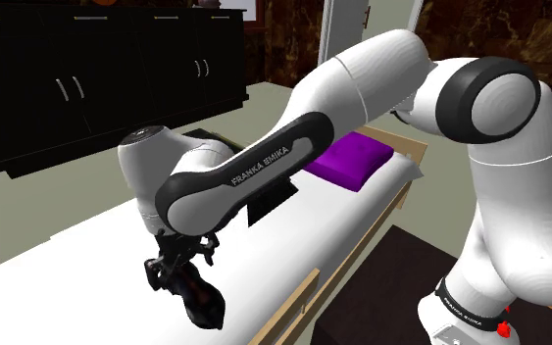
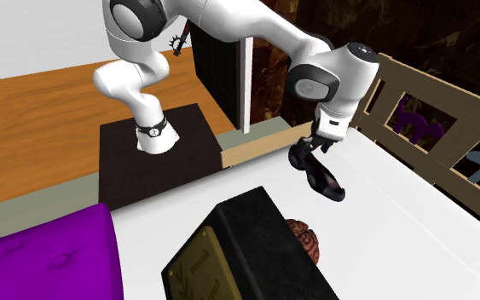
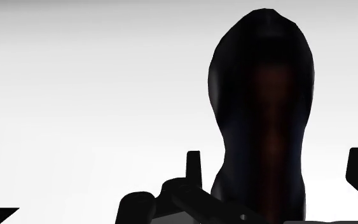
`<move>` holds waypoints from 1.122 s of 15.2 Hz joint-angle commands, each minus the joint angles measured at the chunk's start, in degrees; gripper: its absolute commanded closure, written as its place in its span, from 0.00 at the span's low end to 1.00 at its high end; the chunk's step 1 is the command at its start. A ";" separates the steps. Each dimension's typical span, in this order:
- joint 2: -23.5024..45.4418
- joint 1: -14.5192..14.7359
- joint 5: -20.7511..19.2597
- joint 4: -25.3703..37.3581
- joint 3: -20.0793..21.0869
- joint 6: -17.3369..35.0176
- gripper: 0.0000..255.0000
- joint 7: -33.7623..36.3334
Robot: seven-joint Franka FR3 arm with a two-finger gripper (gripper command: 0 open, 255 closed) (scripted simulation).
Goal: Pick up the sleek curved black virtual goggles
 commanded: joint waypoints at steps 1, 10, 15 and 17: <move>1.76 0.64 -0.76 0.87 -0.38 0.87 0.00 0.51; 3.75 0.93 -1.66 -0.60 -0.99 4.20 1.00 0.85; 3.67 0.90 -1.65 -0.79 -0.97 4.32 1.00 0.86; 3.66 0.91 -1.64 -0.78 -0.96 4.30 1.00 0.87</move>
